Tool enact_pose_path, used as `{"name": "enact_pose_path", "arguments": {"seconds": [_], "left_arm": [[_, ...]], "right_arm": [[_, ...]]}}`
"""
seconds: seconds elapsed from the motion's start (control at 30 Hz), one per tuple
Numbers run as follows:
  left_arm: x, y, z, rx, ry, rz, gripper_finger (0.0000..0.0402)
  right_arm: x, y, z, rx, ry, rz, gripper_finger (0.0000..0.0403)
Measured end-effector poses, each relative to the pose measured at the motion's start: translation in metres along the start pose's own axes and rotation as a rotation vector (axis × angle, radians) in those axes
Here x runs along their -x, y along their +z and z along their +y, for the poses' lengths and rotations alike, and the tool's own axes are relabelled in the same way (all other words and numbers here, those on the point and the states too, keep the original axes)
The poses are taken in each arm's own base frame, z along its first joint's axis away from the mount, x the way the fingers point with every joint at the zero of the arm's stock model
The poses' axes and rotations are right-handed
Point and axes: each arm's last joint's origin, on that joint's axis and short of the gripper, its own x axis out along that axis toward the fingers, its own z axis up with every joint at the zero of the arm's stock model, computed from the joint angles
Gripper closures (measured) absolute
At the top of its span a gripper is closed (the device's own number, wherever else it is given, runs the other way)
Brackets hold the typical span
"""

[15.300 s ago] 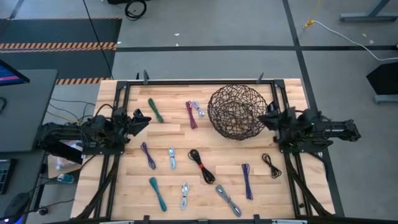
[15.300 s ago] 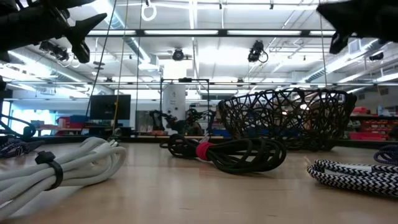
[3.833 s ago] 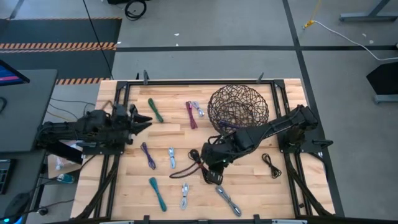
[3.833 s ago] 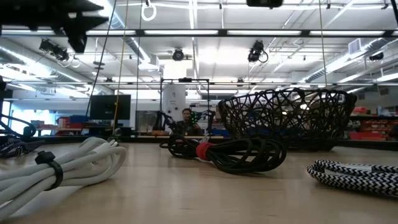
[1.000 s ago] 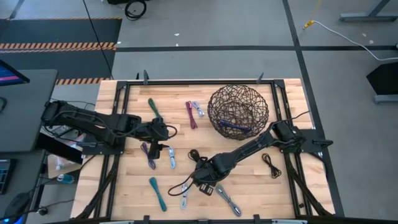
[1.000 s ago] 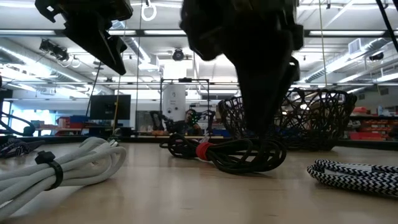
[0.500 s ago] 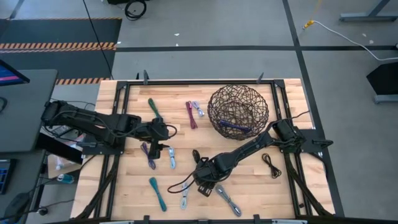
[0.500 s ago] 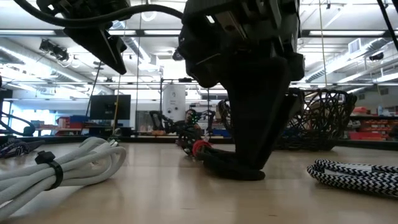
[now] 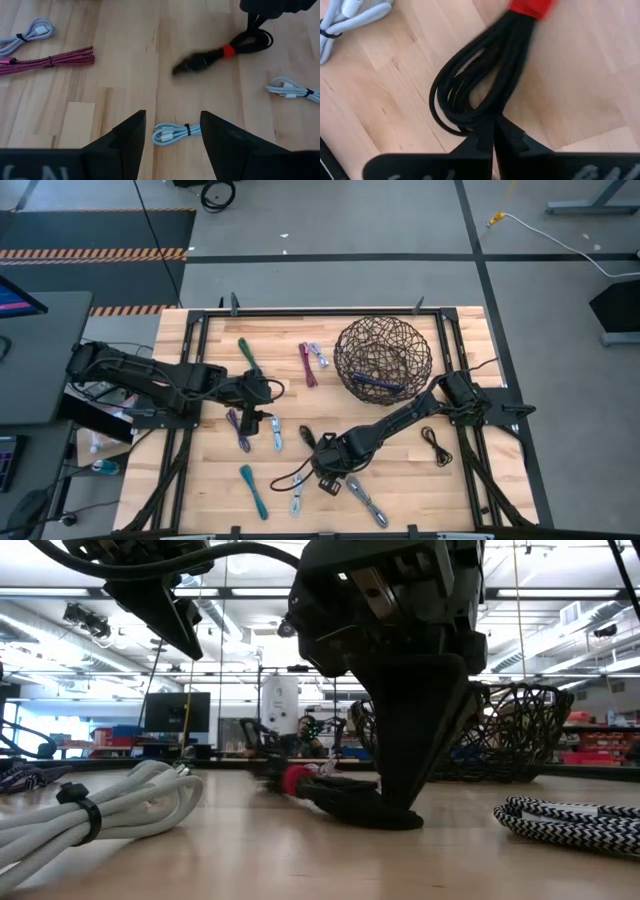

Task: Pick and place USB-C Cables
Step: Put the left black charger cable into the black wire basket

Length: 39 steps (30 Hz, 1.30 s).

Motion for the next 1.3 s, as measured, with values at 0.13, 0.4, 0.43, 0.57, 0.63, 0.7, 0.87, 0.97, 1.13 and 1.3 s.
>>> {"name": "enact_pose_path", "arguments": {"seconds": [0.13,0.4,0.43,0.57,0.63,0.7,0.87,0.97,1.13,1.3], "left_arm": [[0.000,0.000,0.000,0.000,0.000,0.000,0.0207],[0.000,0.000,0.000,0.000,0.000,-0.001,0.0207],[0.000,0.000,0.000,0.000,0.000,-0.002,0.0207],[0.000,0.000,0.000,0.000,-0.001,-0.005,0.0207],[0.000,0.000,0.000,0.000,-0.001,-0.005,0.0207],[0.000,0.001,0.000,0.000,-0.001,-0.006,0.0207],[0.000,0.001,0.000,0.001,-0.001,-0.008,0.0207],[0.000,0.001,0.000,0.001,-0.002,-0.008,0.0207],[0.000,0.001,0.000,0.001,-0.002,-0.009,0.0207],[0.000,0.001,0.000,0.001,-0.001,-0.008,0.0207]], "right_arm": [[0.000,-0.001,0.001,0.001,0.000,0.001,0.0399],[0.029,-0.003,-0.002,0.020,-0.026,-0.012,0.0401],[0.039,-0.004,-0.003,0.020,-0.031,-0.028,0.0401],[0.080,-0.004,-0.011,-0.001,-0.056,-0.092,0.0401],[0.096,-0.001,-0.014,-0.016,-0.018,-0.106,0.0401],[0.107,0.003,-0.013,-0.024,0.042,-0.130,0.0399],[0.110,0.011,-0.006,0.010,0.142,-0.186,0.0366],[0.104,0.012,-0.005,0.011,0.161,-0.158,0.0333],[0.094,0.013,-0.004,-0.010,0.148,-0.144,0.0276],[0.079,0.015,-0.003,-0.013,0.134,-0.131,0.0239]]}}
